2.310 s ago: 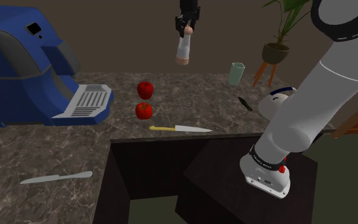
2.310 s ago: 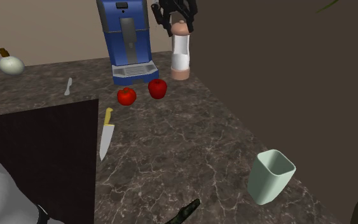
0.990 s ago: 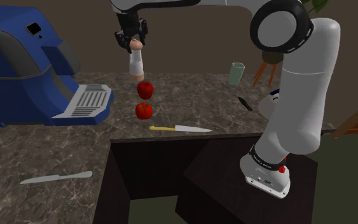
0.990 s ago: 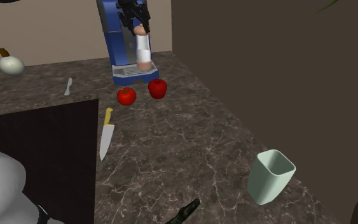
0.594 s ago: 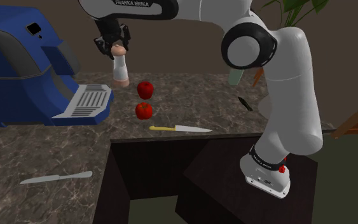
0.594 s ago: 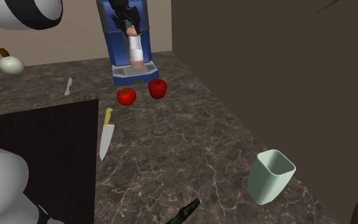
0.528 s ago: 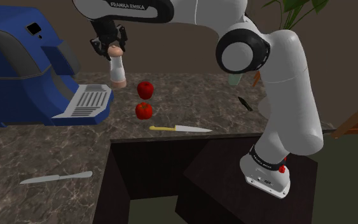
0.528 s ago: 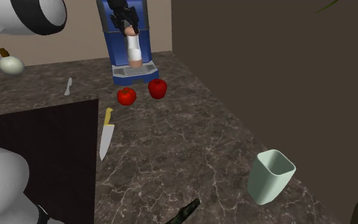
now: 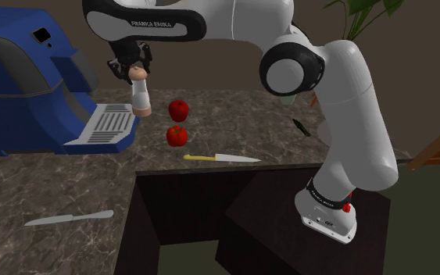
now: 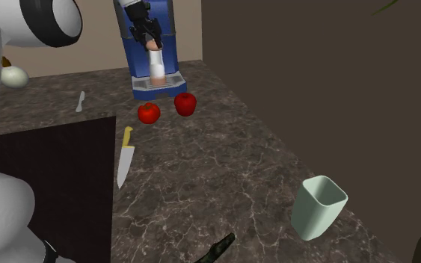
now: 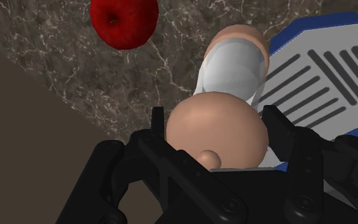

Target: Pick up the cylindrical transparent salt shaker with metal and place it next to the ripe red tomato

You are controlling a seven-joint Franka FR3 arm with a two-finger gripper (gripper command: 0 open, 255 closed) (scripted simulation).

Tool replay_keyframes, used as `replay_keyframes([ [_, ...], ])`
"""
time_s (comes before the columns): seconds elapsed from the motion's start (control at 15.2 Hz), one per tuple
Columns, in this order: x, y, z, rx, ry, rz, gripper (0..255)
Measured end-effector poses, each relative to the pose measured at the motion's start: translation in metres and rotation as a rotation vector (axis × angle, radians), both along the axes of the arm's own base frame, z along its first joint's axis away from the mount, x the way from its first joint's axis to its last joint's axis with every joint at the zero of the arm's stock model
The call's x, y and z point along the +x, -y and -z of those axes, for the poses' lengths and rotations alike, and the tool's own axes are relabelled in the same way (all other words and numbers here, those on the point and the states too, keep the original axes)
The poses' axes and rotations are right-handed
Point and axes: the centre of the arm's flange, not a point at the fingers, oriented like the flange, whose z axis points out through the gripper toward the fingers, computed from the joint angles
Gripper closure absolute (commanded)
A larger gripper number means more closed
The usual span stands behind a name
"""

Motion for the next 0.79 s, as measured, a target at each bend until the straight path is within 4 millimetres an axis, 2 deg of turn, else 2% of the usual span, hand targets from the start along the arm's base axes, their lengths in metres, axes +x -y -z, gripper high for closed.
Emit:
replay_keyframes([
  [0.79,-0.001,0.001,0.064,0.000,0.000,0.000,255],
])
